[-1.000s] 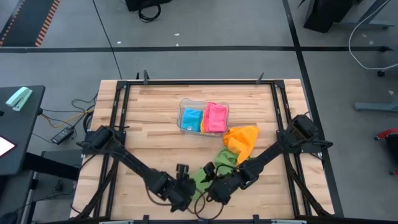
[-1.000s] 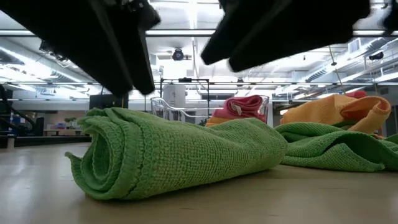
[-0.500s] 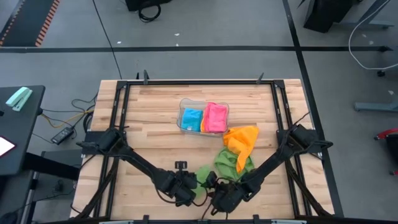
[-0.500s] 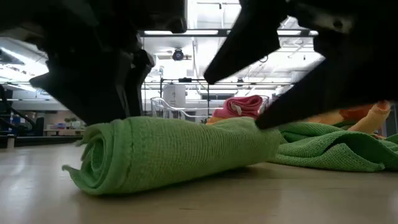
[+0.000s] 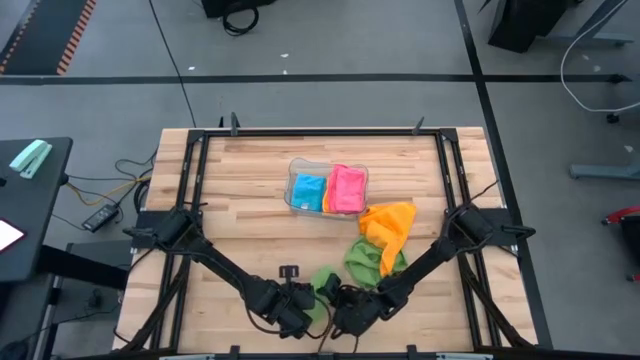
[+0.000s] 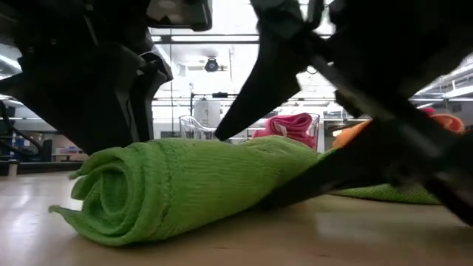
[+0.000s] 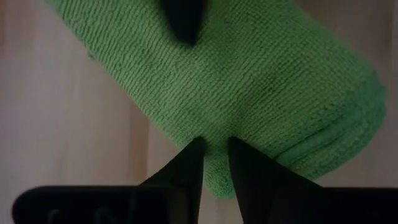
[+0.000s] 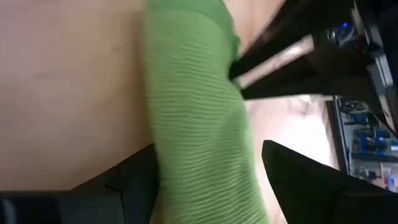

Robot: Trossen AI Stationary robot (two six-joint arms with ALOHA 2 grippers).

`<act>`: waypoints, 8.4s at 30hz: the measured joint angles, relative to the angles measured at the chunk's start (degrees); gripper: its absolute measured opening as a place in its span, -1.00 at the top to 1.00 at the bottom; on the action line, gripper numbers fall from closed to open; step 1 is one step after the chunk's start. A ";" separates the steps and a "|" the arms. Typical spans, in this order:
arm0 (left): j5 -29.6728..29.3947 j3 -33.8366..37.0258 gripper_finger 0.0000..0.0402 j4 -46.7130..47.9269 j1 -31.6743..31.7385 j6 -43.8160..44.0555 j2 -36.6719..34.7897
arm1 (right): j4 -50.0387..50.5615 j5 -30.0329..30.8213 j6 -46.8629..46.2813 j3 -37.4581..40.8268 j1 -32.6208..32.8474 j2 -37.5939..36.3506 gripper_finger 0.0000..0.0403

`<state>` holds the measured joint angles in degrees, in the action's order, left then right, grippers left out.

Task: Fold microfiber towels
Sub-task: Put the folded green microfiber cloth into the transparent bin

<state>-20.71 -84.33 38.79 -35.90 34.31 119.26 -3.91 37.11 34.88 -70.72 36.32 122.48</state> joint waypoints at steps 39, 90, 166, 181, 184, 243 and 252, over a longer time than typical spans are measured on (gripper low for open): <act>-10.06 -0.02 0.43 4.24 -7.96 -0.91 -8.91 | 3.99 -8.97 -3.58 0.22 -3.89 -7.57 0.77; -32.50 -0.13 -0.98 -62.71 -4.87 -69.43 -19.59 | 0.83 -12.04 -27.30 0.07 -0.21 -46.62 0.78; -14.01 -0.15 0.81 -59.33 7.06 -51.54 -19.80 | 13.34 -14.26 -32.24 0.04 1.31 -49.40 -0.10; -12.27 4.15 0.87 -49.75 15.35 -43.68 -19.74 | 44.90 -8.62 -51.79 0.03 -0.52 -53.95 -0.17; -11.47 4.17 0.87 -47.38 16.76 -43.45 -20.35 | 50.26 -8.63 -55.89 0.04 -1.70 -53.79 -0.17; 16.95 20.96 0.89 -28.72 48.76 -134.99 -23.76 | 63.84 10.65 -71.64 1.01 -5.40 -51.71 -0.33; 21.97 30.00 0.89 -39.31 49.19 -136.92 -25.40 | 61.34 11.93 -73.24 2.89 -5.40 -51.71 -0.33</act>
<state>1.26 -54.34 -0.52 13.29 -102.61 93.86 57.42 49.04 -38.36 -67.83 30.92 70.76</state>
